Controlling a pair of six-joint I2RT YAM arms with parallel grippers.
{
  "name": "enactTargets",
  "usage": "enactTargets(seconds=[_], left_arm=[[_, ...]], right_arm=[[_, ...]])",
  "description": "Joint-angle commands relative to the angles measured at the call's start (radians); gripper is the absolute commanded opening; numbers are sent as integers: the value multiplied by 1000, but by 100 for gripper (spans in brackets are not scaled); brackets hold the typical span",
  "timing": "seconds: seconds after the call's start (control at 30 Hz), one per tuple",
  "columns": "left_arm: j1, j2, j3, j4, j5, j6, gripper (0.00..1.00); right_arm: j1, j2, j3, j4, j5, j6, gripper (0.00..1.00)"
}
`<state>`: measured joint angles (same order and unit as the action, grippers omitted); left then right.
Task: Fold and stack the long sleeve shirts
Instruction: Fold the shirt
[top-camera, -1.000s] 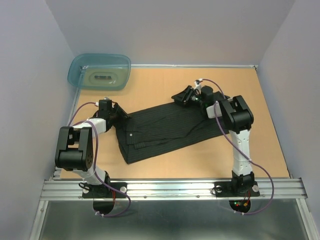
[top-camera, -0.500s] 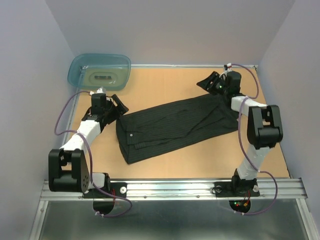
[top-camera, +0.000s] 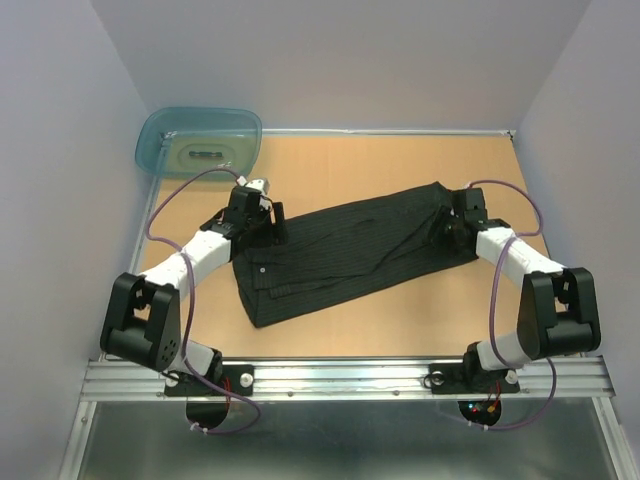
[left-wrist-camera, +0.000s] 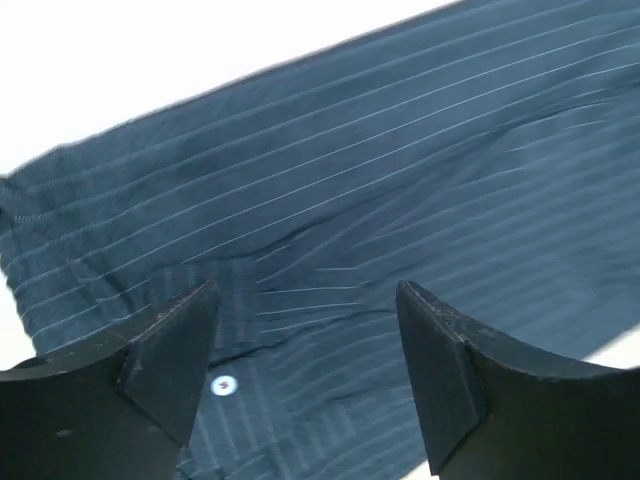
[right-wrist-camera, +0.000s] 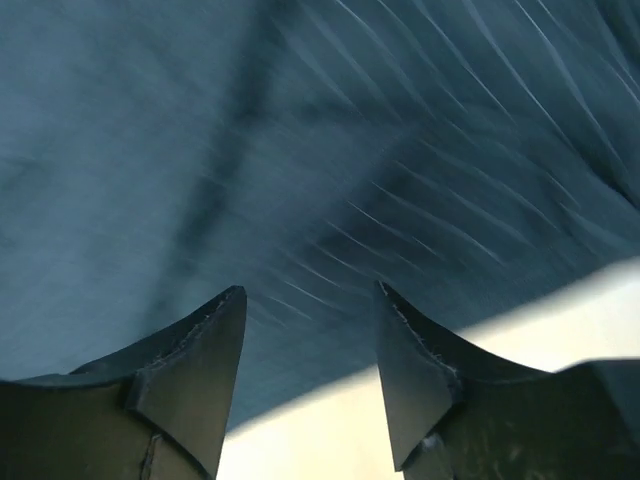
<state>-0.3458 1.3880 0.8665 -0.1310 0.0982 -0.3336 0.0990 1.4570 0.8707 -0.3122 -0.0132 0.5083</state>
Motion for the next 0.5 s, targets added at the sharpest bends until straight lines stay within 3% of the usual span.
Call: enactTargets(seconds=[0.0,0.2,0.33,0.47], left_arm=[[1,49,61,-30,-72,31,81],[2,177,101,-56,-74,2,79],[2,229,59,-35,3,-68,77],[1,235,-1,-7,57,-130,76]], right_arm=[[10,-66,-47,-96,179,-22,57],[10,94,-21,-53,220,7,49],[8,227,28,33,242,-17,45],[8,377,179,68,257,-68,43]])
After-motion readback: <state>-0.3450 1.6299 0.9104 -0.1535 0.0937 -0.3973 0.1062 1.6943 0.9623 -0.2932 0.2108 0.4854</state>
